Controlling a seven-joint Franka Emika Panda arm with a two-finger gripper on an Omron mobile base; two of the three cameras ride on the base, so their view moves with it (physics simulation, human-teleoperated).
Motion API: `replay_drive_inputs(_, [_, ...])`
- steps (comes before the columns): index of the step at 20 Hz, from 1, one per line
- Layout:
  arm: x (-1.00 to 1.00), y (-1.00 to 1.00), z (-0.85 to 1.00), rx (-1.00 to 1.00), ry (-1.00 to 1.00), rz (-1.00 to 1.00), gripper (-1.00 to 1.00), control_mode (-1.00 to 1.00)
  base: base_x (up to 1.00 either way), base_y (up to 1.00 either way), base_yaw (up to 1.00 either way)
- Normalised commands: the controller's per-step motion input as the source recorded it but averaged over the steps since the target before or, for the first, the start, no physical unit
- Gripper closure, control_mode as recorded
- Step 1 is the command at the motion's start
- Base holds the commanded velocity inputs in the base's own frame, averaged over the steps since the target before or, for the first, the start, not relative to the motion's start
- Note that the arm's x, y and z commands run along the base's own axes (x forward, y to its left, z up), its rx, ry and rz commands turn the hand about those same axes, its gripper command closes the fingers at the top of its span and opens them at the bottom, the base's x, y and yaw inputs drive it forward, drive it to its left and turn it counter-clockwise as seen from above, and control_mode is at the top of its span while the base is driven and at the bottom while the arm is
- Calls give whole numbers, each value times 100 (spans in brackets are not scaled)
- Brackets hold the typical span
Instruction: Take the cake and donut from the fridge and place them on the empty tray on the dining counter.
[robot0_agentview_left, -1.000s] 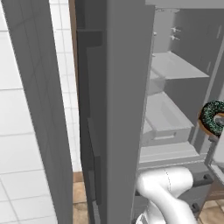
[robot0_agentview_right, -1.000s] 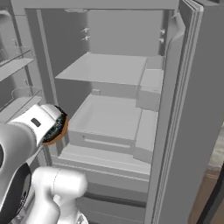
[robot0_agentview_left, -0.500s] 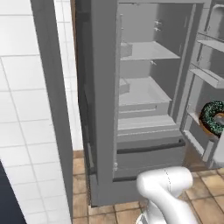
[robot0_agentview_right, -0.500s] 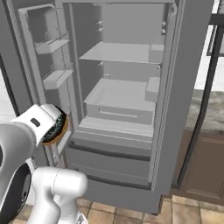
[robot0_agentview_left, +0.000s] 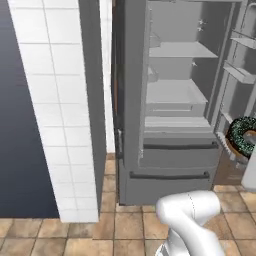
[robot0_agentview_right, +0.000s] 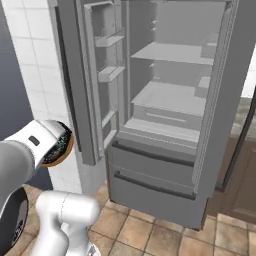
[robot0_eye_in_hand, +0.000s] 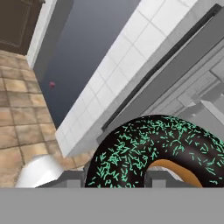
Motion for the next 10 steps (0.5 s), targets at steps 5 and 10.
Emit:
replay_drive_inputs(5, [0,0,0,0,0,0,100,100,-36,1,50])
replay_drive_inputs(10, [0,0,0,0,0,0,100,100,-12,19,57])
